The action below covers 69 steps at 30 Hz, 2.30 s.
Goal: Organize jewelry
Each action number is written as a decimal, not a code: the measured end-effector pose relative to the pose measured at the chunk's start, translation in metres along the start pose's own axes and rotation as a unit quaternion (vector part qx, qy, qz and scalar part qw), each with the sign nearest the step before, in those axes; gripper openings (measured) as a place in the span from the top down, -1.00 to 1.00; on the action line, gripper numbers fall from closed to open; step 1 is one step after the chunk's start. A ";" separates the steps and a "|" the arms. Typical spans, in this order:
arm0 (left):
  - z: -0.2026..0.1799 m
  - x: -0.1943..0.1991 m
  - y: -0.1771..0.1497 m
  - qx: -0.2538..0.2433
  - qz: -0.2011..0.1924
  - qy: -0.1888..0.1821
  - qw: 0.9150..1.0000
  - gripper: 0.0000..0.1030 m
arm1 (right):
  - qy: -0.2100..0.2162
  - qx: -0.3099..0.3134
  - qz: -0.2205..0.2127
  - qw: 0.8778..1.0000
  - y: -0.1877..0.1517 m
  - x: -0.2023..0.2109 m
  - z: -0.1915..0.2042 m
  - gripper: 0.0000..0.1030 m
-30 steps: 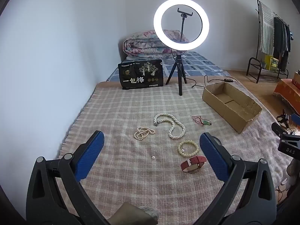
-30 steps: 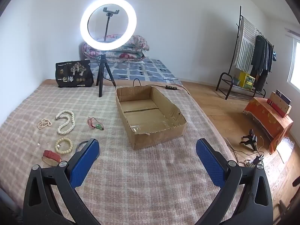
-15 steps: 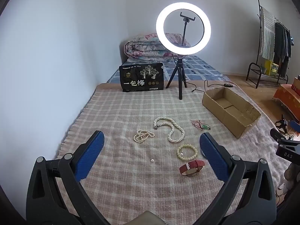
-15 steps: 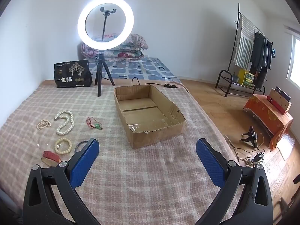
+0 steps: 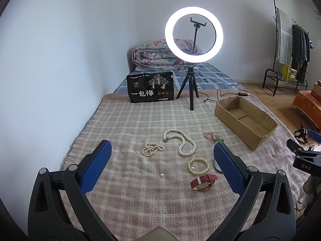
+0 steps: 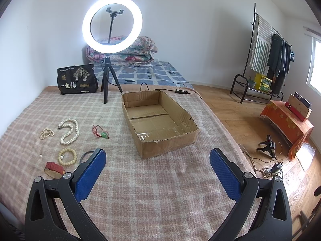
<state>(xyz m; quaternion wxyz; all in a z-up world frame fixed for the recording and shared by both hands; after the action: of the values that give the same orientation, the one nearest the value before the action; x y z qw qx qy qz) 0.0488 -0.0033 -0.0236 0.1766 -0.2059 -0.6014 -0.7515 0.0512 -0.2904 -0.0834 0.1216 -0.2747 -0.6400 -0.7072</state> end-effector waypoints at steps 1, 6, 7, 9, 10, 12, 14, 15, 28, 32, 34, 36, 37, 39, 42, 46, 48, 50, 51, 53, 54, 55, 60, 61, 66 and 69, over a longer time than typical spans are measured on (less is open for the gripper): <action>0.000 0.000 0.000 0.000 0.001 -0.001 1.000 -1.00 | 0.000 0.000 0.000 1.000 0.000 0.000 0.000 -0.99; -0.002 0.001 0.006 0.001 -0.003 0.000 1.000 -1.00 | -0.001 -0.001 0.000 1.000 0.001 0.000 -0.001 -0.99; -0.002 0.001 0.007 0.001 -0.004 0.000 1.000 -1.00 | -0.001 -0.001 0.000 1.000 0.001 0.000 -0.001 -0.99; -0.002 0.002 0.007 0.001 -0.004 0.000 1.000 -1.00 | -0.001 -0.001 0.000 1.000 0.001 0.000 -0.001 -0.99; -0.002 0.001 0.008 0.002 -0.005 0.000 1.000 -1.00 | -0.001 -0.002 0.000 1.000 0.002 0.000 -0.002 -0.99; -0.003 0.002 0.007 0.001 -0.004 0.000 1.000 -1.00 | -0.002 -0.005 -0.001 1.000 0.003 0.001 -0.004 -0.99; -0.002 0.002 0.007 0.001 -0.004 0.000 1.000 -1.00 | -0.003 -0.006 -0.001 1.000 0.004 0.001 -0.005 -0.99; -0.002 0.002 0.008 0.001 -0.004 0.000 1.000 -1.00 | -0.004 -0.007 -0.001 1.000 0.004 0.001 -0.005 -0.99; -0.003 0.005 0.011 0.005 -0.010 0.002 1.000 -1.00 | -0.007 -0.009 -0.004 1.000 0.004 0.001 -0.006 -0.99; -0.002 0.005 0.013 0.006 -0.011 0.002 1.000 -1.00 | -0.008 -0.010 -0.005 1.000 0.005 0.001 -0.006 -0.99; -0.002 0.005 0.012 0.006 -0.011 0.002 1.000 -1.00 | -0.008 -0.010 -0.005 1.000 0.005 0.001 -0.006 -0.99; -0.002 0.005 0.013 0.006 -0.011 0.002 1.000 -1.00 | -0.008 -0.010 -0.005 1.000 0.005 0.001 -0.006 -0.99; -0.002 0.005 0.012 0.006 -0.011 0.002 1.000 -1.00 | -0.008 -0.009 -0.005 1.000 0.005 0.001 -0.006 -0.99; -0.002 0.005 0.013 0.006 -0.011 0.002 1.000 -1.00 | -0.008 -0.010 -0.006 1.000 0.005 0.001 -0.006 -0.99; -0.002 0.006 0.012 0.006 -0.011 0.002 1.000 -1.00 | -0.008 -0.010 -0.006 1.000 0.005 0.001 -0.006 -0.99; -0.001 0.006 0.012 0.006 -0.009 0.001 1.000 -1.00 | -0.008 -0.009 -0.005 1.000 0.005 0.001 -0.006 -0.99; -0.001 0.006 0.011 0.006 -0.009 0.002 1.000 -1.00 | -0.007 -0.009 -0.005 1.000 0.005 0.001 -0.006 -0.99; -0.001 0.005 0.010 0.008 -0.008 0.002 1.000 -1.00 | -0.007 -0.008 -0.004 1.000 0.005 0.000 -0.005 -0.99; -0.001 0.005 0.011 0.009 -0.008 0.002 1.000 -1.00 | -0.007 -0.007 -0.004 1.000 0.004 0.000 -0.004 -0.99; 0.000 0.004 0.008 0.008 -0.007 0.001 1.000 -1.00 | -0.006 -0.005 -0.004 1.000 0.003 0.000 -0.003 -0.99; 0.000 0.004 0.008 0.008 -0.007 0.001 1.000 -1.00 | -0.005 -0.003 -0.003 1.000 0.002 -0.001 -0.002 -0.99; 0.001 0.003 0.006 0.008 -0.006 0.001 1.000 -1.00 | -0.005 -0.002 -0.003 1.000 0.002 -0.001 -0.001 -0.99; 0.001 0.002 0.004 0.008 -0.005 0.001 1.000 -1.00 | -0.003 0.002 0.001 1.000 0.001 -0.002 0.001 -0.99; 0.001 0.002 0.004 0.008 -0.004 0.002 1.000 -1.00 | -0.002 0.002 0.002 1.000 0.001 -0.003 0.001 -0.99; 0.002 -0.002 -0.004 0.006 0.006 0.000 1.000 -1.00 | -0.002 0.013 0.021 1.000 -0.005 -0.009 0.005 -0.99; 0.004 -0.007 -0.012 0.005 0.016 0.003 1.000 -1.00 | -0.002 0.016 0.026 1.000 -0.006 -0.010 0.006 -0.99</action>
<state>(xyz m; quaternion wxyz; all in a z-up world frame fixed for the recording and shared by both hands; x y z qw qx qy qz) 0.0488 0.0038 -0.0363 0.1917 -0.2126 -0.6011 -0.7461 0.0576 -0.2855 -0.0939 0.1430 -0.2904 -0.6443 -0.6928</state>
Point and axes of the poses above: each gripper's, at about its wrist camera, not at the fingertips, and x roughly against the way its jaws point, z to its left, y to its top, the point moved 6 cm from there along -x, roughly the way its jaws point, and after that the axes turned 11 degrees about -x, right-handed, at the moved point
